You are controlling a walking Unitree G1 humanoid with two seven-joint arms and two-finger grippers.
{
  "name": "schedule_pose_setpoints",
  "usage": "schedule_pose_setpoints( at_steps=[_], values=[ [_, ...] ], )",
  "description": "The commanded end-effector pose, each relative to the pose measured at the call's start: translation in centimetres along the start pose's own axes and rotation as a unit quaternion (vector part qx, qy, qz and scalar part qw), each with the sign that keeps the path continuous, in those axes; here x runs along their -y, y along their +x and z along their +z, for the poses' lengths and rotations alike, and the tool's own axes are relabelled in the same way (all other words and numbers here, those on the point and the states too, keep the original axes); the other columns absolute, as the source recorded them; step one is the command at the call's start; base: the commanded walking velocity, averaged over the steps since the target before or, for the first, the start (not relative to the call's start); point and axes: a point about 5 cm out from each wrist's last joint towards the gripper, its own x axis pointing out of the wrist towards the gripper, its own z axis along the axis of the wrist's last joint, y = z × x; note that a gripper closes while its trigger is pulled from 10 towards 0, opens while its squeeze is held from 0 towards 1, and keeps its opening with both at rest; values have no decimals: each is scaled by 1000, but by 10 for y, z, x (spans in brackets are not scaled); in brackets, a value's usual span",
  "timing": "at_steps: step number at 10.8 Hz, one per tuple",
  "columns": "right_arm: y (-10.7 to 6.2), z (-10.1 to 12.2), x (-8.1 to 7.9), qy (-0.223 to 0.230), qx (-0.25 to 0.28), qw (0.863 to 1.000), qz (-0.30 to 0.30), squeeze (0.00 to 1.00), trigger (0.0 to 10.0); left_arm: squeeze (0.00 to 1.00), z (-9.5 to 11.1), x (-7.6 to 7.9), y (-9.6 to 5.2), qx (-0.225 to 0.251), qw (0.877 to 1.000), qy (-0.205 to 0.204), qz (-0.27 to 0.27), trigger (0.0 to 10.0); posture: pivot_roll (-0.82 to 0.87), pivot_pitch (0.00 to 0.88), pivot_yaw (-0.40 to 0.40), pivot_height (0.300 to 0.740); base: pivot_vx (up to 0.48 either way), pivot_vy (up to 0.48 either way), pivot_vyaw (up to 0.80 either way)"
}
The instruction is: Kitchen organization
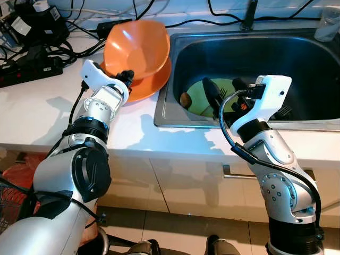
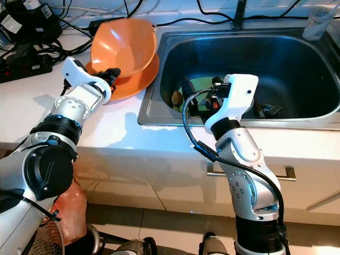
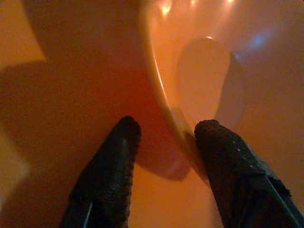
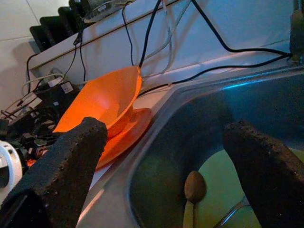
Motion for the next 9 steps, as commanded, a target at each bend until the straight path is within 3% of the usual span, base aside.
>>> schedule_pose_setpoints(
  at_steps=[1, 5, 9],
  values=[
    [0, 2, -4, 4, 0, 1000, 8, 0, 10000, 0, -4, -12, 0, -13, 999, -5, 28, 0, -175, 151, 135, 740, 0, 0, 0],
    [-4, -5, -22, 30, -30, 995, 93, 0, 10000, 0, -4, -12, 0, -12, 1000, -2, 25, 0, -169, 141, 132, 740, 0, 0, 0],
    [-6, -9, -23, 25, -46, 992, 113, 0, 10000, 0, -2, -11, 0, -8, 1000, -4, 19, 0, -167, 134, 130, 740, 0, 0, 0]
  ],
)
